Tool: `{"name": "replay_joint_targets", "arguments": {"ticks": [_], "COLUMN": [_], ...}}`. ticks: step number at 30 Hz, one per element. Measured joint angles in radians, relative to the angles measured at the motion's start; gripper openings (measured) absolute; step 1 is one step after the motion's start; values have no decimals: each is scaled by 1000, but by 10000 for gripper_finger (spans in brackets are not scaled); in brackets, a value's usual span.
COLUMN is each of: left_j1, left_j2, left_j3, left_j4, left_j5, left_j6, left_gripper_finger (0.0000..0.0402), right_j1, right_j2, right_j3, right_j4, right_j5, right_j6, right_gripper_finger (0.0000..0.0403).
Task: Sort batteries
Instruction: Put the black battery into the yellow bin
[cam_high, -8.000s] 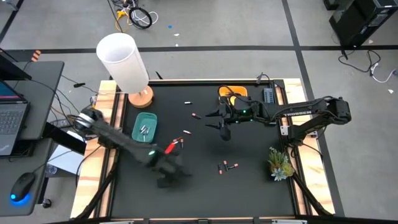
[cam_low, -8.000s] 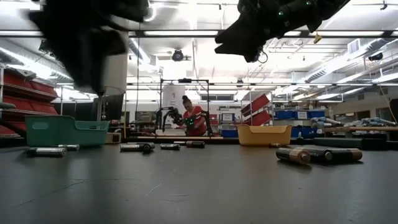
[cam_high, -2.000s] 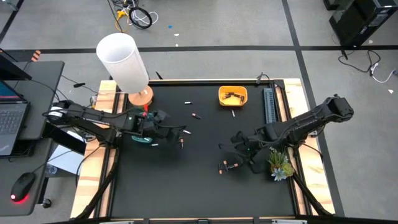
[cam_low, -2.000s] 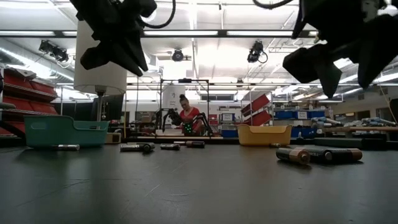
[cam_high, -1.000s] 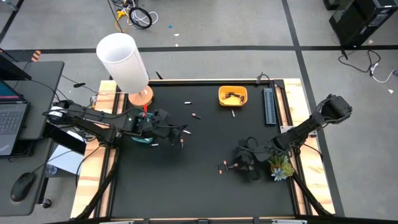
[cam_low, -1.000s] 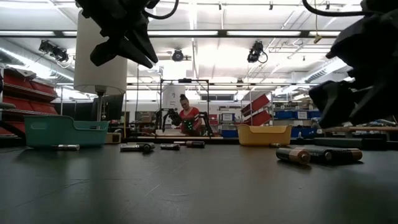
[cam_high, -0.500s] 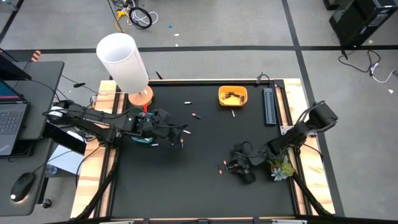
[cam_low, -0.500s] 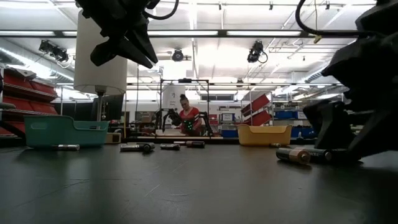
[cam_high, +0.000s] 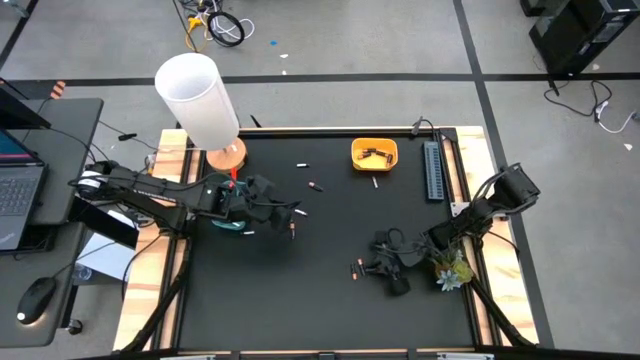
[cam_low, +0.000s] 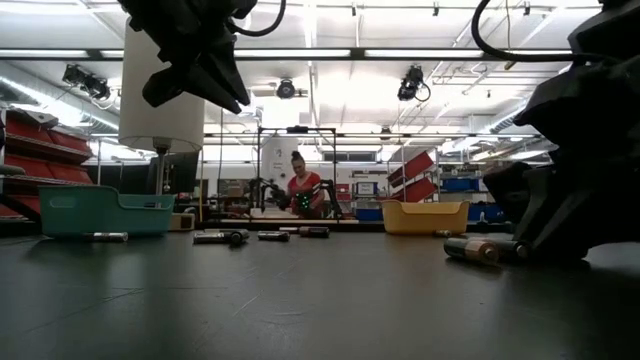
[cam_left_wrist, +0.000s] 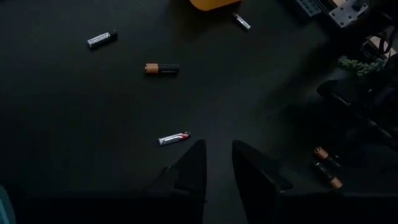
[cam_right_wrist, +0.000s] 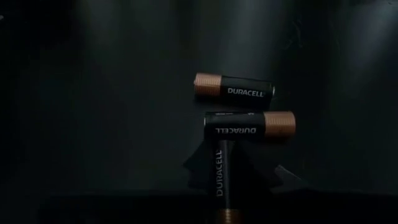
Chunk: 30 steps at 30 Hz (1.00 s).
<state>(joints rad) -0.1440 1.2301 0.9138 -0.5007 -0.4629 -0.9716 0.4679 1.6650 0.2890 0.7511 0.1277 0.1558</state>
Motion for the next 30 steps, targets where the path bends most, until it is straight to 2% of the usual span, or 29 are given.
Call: {"name": "replay_joint_targets", "arguments": {"ticks": [8, 15, 21, 30], "left_j1": [0, 0, 0, 0], "left_j2": [0, 0, 0, 0], "left_j3": [0, 0, 0, 0], "left_j4": [0, 0, 1, 2], "left_j5": [7, 37, 34, -40], "left_j6": [2, 8, 54, 53], "left_gripper_finger": [90, 90, 90, 90], "right_j1": [-25, -106, -185, -426], "right_j2": [-4, -49, -108, -229], "right_j3": [0, -2, -4, -1], "right_j4": [-6, -62, -146, -173], "right_j5": [-28, -37, -36, -13], "right_j6": [0, -8, -90, -296], "right_gripper_finger": [49, 49, 49, 49]}}
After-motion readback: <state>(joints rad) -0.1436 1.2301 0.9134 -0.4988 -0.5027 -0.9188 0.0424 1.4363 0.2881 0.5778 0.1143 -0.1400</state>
